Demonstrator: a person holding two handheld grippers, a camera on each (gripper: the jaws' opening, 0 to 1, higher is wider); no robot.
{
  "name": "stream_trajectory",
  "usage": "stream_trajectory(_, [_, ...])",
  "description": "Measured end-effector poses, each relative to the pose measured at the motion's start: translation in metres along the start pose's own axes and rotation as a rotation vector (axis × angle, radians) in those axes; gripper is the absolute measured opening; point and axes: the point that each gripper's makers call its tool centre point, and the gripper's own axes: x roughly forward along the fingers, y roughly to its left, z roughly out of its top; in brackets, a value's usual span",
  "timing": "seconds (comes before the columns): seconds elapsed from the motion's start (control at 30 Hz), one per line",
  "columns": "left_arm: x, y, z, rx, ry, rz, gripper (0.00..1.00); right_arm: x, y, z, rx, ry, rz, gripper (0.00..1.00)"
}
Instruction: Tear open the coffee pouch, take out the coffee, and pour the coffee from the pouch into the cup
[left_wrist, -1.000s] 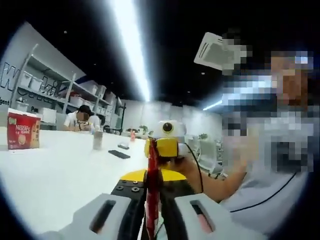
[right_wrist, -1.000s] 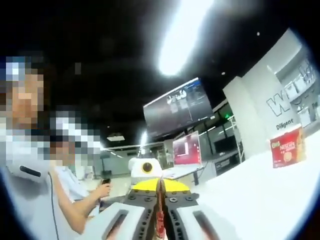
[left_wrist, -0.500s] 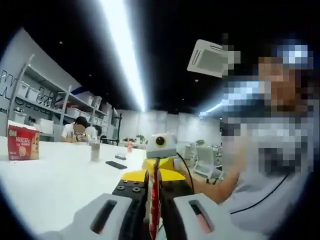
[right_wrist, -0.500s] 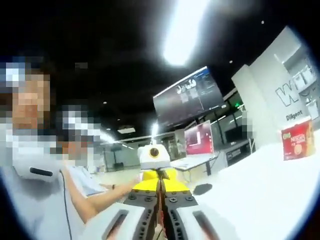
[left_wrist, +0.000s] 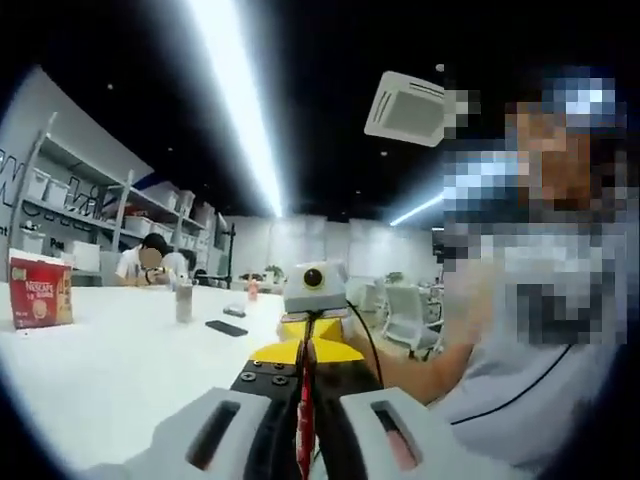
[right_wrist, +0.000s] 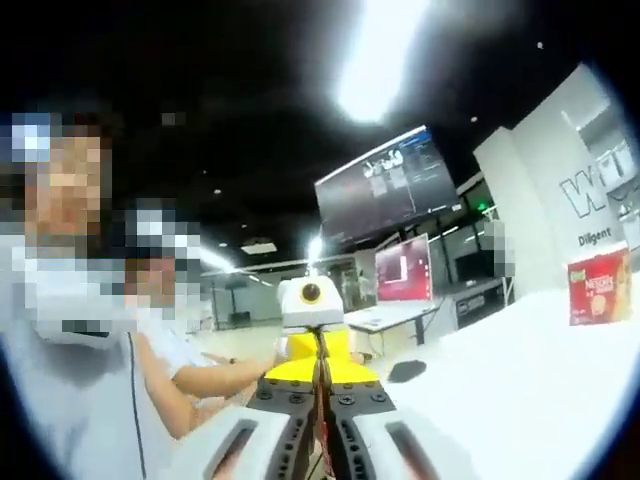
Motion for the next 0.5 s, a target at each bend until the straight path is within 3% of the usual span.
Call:
stream_trajectory(0.37, [0.0042,-0.0036,-0.005,0.025,0.016,0.006,0.06,-0.0023,-0.0022,-0.002,-0.005,0.008,-0.005,0.02])
stream_trajectory(0.5, [0.0067,-0.0045,-0.0032,0.111,-0.004,0.013,0.06,-0.0042,-0.0035,0.0004,-0.018,-0.002,-0.012,0.02])
